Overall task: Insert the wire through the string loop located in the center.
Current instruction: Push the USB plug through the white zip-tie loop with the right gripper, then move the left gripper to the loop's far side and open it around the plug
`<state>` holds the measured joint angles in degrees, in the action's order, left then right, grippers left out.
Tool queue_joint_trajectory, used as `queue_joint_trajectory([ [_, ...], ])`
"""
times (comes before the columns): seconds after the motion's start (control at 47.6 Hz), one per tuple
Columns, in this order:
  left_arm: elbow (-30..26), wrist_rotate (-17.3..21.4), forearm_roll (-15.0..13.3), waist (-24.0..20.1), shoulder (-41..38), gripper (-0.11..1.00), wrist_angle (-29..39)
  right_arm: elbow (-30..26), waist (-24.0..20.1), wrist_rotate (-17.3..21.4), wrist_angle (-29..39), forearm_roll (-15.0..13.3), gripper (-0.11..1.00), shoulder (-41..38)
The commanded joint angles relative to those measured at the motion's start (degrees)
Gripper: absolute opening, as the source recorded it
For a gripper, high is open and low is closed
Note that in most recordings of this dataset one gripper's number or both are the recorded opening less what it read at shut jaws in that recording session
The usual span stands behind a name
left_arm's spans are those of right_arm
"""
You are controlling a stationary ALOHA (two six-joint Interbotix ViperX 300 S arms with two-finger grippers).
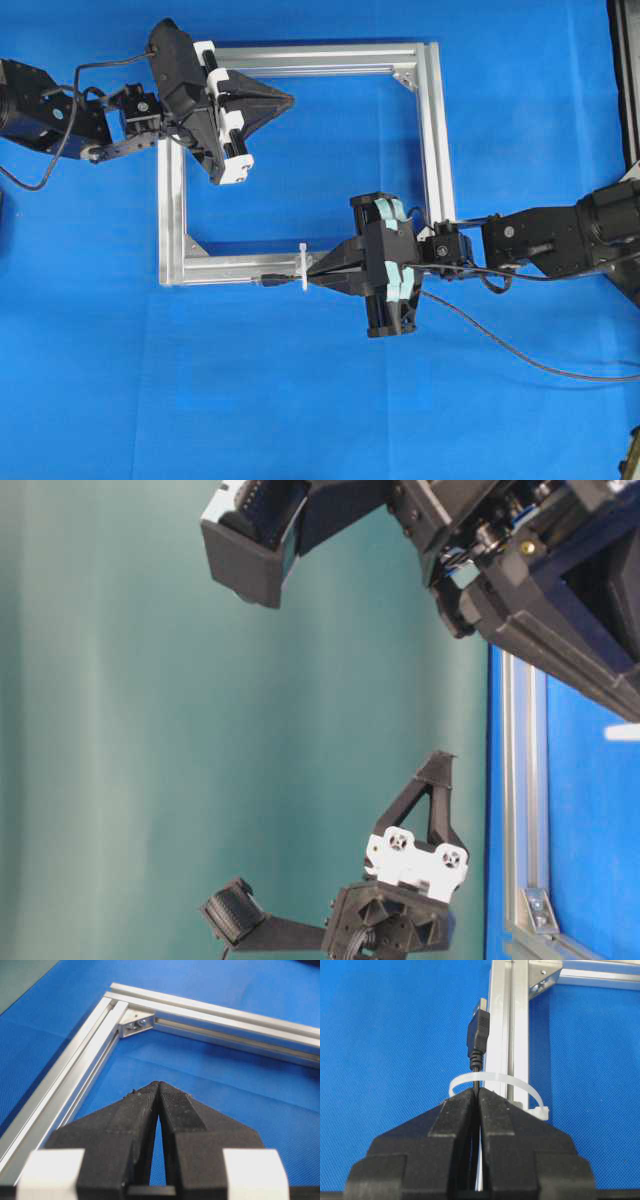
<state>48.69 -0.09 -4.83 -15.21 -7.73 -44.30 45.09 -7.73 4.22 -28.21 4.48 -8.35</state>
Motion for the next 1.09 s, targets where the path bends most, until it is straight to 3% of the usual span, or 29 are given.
queue_joint_trajectory([
  [0.0, -0.4, 0.0, 0.2, 0.2, 1.7, 0.00, -0.5, -0.9, 0.0, 0.0, -0.3, 0.2, -0.03, 0.5],
  [0.168, -0.4, -0.4, 0.3, 0.8, 1.7, 0.00, -0.4, -0.9, 0.1, 0.0, -0.3, 0.2, -0.03, 0.5],
  [0.294, 0.2, -0.6, 0.2, 3.7, 1.8, 0.00, -0.1, -0.9, 0.1, 0.0, -0.3, 0.2, -0.03, 0.5],
  [0.61, 1.3, -1.0, 0.2, 16.1, 1.8, 0.00, 0.0, -0.6, 0.1, 0.0, -0.3, 0.1, -0.03, 0.6],
  [0.841, 1.9, -4.1, 0.2, 24.3, 1.8, 0.00, 0.0, -0.6, 0.1, 0.0, -0.3, 0.2, -0.03, 0.6],
  [1.072, 2.0, -6.3, 0.1, 25.9, 1.7, 0.00, 0.3, -0.6, 0.1, 0.0, -0.3, 0.2, -0.03, 0.6],
])
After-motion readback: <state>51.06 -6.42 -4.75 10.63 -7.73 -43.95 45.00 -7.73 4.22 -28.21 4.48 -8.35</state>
